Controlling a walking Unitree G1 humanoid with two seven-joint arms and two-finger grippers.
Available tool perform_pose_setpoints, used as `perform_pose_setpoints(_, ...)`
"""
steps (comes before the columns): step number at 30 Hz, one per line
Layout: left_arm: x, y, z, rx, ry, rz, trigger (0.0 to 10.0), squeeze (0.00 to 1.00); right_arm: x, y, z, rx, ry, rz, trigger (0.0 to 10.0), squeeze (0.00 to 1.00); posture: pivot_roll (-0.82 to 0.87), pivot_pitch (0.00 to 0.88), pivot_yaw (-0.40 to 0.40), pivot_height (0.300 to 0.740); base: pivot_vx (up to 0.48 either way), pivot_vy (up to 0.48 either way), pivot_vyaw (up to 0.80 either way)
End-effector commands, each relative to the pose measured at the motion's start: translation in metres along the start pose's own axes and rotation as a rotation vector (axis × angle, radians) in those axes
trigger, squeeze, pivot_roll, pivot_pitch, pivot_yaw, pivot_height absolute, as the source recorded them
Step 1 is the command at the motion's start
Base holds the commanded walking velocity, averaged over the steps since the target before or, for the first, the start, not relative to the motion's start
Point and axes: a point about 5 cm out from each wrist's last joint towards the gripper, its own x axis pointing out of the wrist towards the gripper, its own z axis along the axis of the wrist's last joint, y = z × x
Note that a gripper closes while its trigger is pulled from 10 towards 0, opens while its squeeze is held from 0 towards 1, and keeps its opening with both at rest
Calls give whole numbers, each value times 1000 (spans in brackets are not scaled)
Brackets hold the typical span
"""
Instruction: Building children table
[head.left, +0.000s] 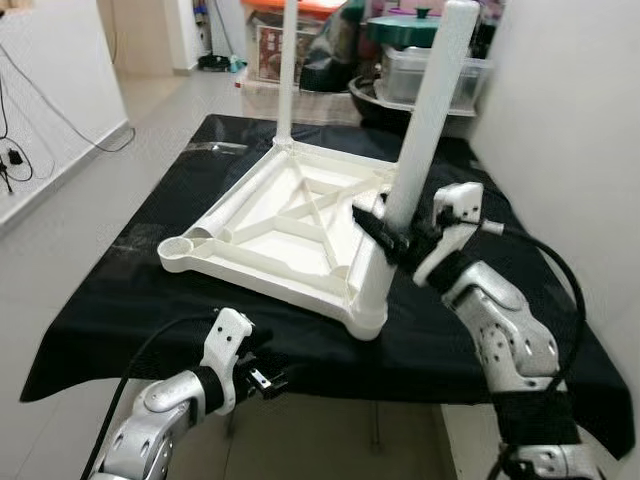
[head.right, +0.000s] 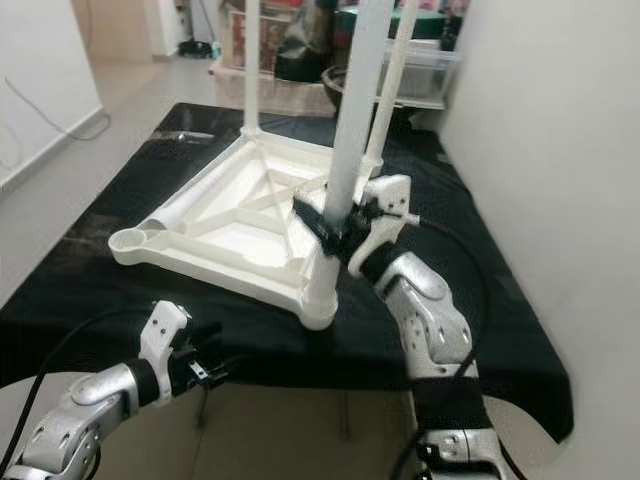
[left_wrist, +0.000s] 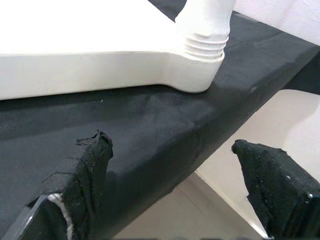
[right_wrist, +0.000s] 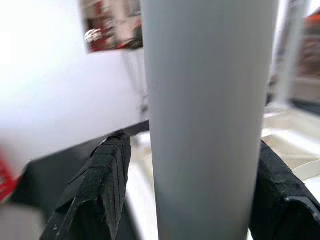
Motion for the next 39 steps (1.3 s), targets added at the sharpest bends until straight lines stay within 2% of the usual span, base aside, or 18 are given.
perform_pose_setpoints(1,1,-2,0,3,6,-8,10000,0,2,12,-24,18,114,145,7686,0,90,0,-116,740,0,0,0)
perform_pose_setpoints(4,1,1,2,6,4,-5,10000,0,3,10,-31,21,143,148,7686,0,94,0,-119,740,0,0,0)
perform_pose_setpoints(5,0,2,1,9,5,-2,10000,0,7,3,-34,34,153,64,0,0,93,0,-118,740,0,0,0)
perform_pose_setpoints(8,-1,3,0,11,7,3,10000,0,10,-8,-37,63,168,-55,0,0,93,0,-118,740,0,0,0)
perform_pose_setpoints(11,1,-3,-2,4,8,-7,10000,0,5,-35,-49,122,200,-474,0,0,86,0,-113,740,0,0,0)
perform_pose_setpoints(12,1,-3,-2,4,8,-7,10000,0,5,-35,-49,122,200,-474,0,0,86,0,-113,740,0,0,0)
perform_pose_setpoints(13,1,-5,-2,1,7,-11,10000,0,-5,-47,-54,155,202,-687,0,0,86,0,-112,740,0,0,0)
perform_pose_setpoints(15,1,-5,-2,-1,7,-14,10000,0,-25,-59,-64,198,208,-951,0,0,84,0,-108,740,0,0,0)
perform_pose_setpoints(21,1,-4,-3,2,13,-11,10000,0,-55,-61,-74,179,223,-1215,0,0,84,0,-104,740,0,0,0)
perform_pose_setpoints(23,0,-2,-2,5,16,-10,10000,0,-61,-49,-73,141,215,-1279,0,0,72,0,-95,740,0,0,0)
perform_pose_setpoints(24,0,-1,-3,7,20,-10,10000,0,-50,-37,-75,160,229,-1187,5569,0,63,0,-90,740,0,0,0)
perform_pose_setpoints(26,0,0,-3,8,23,-11,10000,0,-41,-29,-76,176,239,-1119,5569,0,63,0,-90,740,0,0,0)
perform_pose_setpoints(27,0,0,-4,8,24,-11,10000,0,-33,-24,-72,175,205,-1070,10000,0,63,0,-90,740,0,0,0)
perform_pose_setpoints(28,0,0,-4,8,24,-11,10000,0,-33,-24,-72,175,205,-1070,10000,0,63,0,-90,740,0,0,0)
perform_pose_setpoints(29,1,-1,-4,7,22,-14,10000,0,-24,-19,-63,168,157,-994,10000,1000,58,0,-92,740,0,0,0)
perform_pose_setpoints(33,3,-4,-2,3,12,-17,10000,0,-13,-24,-43,161,65,-846,10000,1000,66,0,-102,740,0,0,0)
perform_pose_setpoints(34,3,-4,-2,0,11,-13,10000,0,-9,-30,-32,168,23,-760,10000,0,70,0,-106,740,0,0,0)
perform_pose_setpoints(39,0,-3,-3,-3,11,-5,10000,0,-1,-30,3,121,-80,-433,10000,0,67,0,-106,740,0,0,0)
